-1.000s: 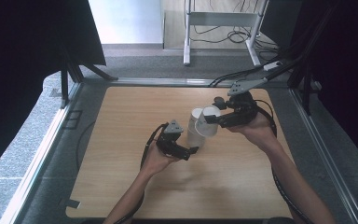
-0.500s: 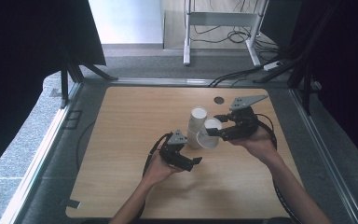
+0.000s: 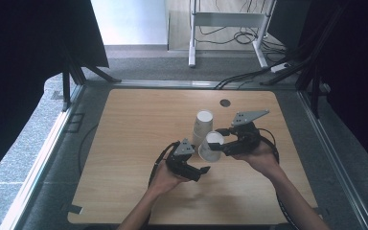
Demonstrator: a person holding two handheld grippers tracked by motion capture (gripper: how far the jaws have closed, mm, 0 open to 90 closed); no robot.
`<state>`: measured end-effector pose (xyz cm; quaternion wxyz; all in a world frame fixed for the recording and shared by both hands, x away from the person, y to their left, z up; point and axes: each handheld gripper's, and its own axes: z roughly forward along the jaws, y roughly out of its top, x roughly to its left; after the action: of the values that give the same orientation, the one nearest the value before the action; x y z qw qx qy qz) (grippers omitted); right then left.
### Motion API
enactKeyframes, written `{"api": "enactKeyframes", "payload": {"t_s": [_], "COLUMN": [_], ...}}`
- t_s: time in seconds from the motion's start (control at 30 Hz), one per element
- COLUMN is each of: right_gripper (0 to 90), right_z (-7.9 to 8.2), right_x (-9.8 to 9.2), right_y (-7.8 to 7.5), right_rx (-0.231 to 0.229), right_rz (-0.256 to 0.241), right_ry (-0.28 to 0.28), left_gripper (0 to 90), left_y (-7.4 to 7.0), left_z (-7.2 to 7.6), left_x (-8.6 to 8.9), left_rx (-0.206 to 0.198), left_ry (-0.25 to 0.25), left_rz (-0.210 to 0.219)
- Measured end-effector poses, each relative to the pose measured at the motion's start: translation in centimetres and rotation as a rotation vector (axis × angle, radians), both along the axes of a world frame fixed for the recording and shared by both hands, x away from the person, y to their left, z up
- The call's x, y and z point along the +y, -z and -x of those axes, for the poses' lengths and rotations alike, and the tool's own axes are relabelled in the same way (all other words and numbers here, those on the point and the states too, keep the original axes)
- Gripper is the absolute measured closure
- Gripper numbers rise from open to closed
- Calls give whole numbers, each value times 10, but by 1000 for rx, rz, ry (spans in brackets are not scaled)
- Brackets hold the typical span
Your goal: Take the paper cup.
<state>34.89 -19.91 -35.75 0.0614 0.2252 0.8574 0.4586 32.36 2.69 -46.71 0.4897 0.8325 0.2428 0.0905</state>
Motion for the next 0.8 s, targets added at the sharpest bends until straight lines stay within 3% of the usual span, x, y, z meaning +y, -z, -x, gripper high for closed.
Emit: {"api": "enactKeyframes", "payload": {"t_s": [0.33,0.8], "right_gripper": [373,372], "right_z": [4,4], "right_x": [11,14], "right_y": [15,19], "right_rx": [12,20], "right_rz": [-5,-11], "right_ry": [-21,-24], "left_gripper": [113,202], "left_y": [4,10], "left_z": [2,2], "left_x": [-1,-2], "left_rx": [-19,-19], "left_ry": [1,12], "left_rz": [23,25]}}
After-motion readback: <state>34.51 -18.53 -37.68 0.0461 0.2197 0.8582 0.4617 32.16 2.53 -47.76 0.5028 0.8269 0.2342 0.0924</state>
